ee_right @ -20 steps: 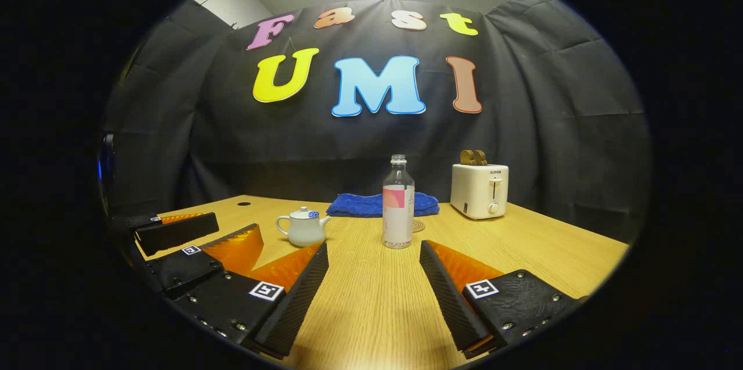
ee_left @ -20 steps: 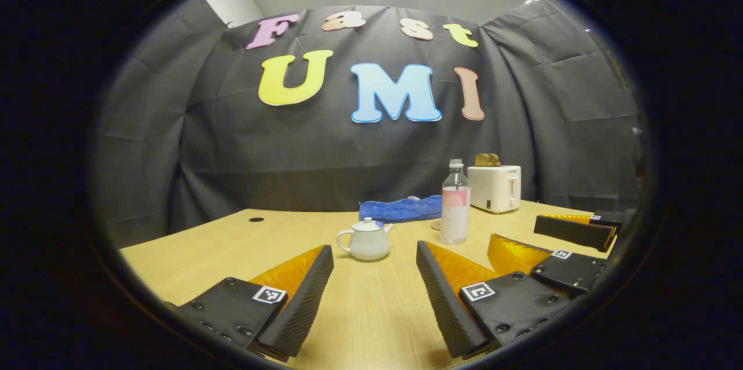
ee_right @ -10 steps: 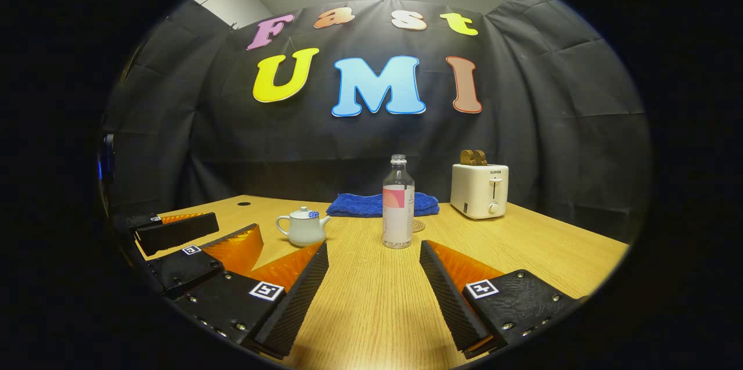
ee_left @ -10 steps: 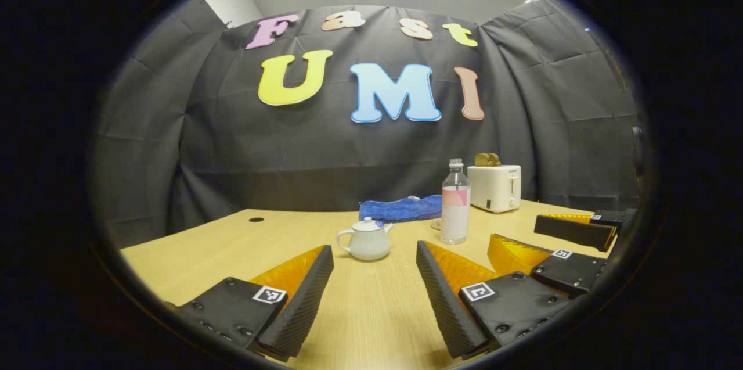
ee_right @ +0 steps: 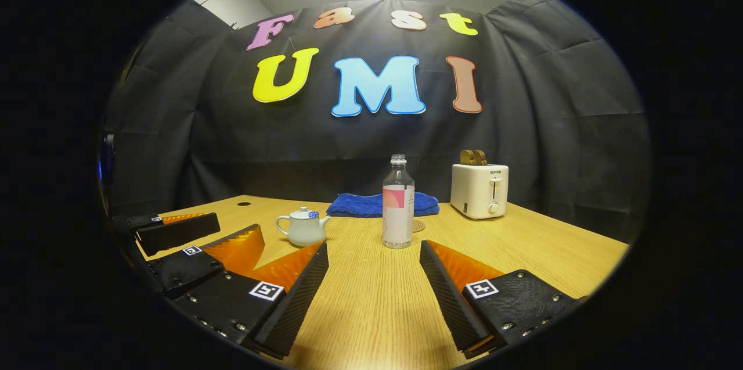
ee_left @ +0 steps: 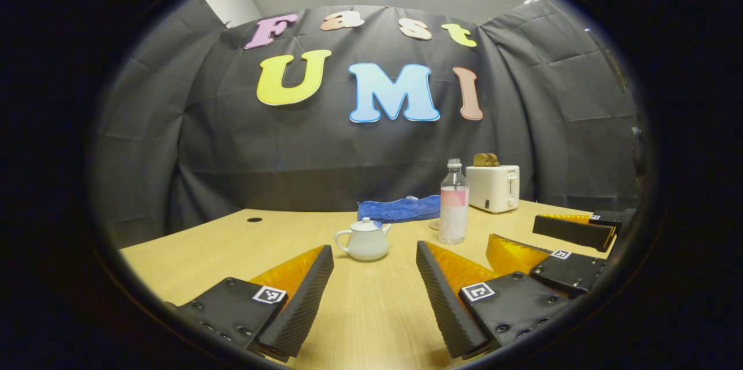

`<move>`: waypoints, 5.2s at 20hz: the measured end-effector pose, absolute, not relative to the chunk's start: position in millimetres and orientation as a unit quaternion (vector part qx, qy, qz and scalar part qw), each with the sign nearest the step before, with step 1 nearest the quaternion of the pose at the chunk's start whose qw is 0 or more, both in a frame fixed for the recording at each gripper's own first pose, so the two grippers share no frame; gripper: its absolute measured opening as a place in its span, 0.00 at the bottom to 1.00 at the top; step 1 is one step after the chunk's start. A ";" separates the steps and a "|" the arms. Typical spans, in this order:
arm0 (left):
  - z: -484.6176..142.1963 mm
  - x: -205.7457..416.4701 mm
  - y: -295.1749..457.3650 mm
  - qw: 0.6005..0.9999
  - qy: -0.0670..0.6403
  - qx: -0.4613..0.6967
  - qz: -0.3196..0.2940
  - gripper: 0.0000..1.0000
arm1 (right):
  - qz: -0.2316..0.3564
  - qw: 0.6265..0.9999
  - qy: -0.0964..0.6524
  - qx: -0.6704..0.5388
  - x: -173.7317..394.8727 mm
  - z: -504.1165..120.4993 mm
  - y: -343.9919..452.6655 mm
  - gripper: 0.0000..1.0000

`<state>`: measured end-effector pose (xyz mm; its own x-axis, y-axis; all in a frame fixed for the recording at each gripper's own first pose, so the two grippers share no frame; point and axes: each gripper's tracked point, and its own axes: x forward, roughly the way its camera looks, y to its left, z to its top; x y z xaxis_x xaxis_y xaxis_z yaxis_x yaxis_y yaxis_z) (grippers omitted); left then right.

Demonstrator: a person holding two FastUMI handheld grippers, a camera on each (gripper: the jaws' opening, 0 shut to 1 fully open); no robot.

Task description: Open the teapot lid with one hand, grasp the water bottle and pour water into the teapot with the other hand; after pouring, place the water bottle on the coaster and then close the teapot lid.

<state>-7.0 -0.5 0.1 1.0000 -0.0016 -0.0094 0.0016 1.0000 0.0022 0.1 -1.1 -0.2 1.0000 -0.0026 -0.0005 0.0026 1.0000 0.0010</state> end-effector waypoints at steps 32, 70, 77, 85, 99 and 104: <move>42.1 153.5 31.9 0.997 -0.013 0.003 -0.079 0.96 | -0.044 0.999 0.012 0.005 127.6 58.4 -21.7 0.98; -26.0 217.7 8.0 0.989 0.073 0.003 -0.131 0.35 | -0.079 0.995 0.065 0.000 210.8 -8.7 -41.6 0.98; -23.5 217.3 9.9 0.990 0.070 -0.003 -0.125 0.21 | -0.078 0.995 0.067 0.001 210.2 -8.9 -40.8 0.98; -1.1 213.3 20.7 0.990 0.029 -0.052 -0.127 0.10 | -0.077 0.995 0.069 0.009 211.7 -9.9 -42.2 0.98; 1.3 192.6 113.4 0.999 0.022 -0.008 -0.034 0.10 | -0.075 0.995 0.071 0.003 209.5 -10.5 -41.1 0.98; -4.0 191.0 139.5 0.999 0.028 -0.015 -0.015 0.10 | -0.081 0.994 0.077 0.008 208.0 -12.7 -47.5 0.98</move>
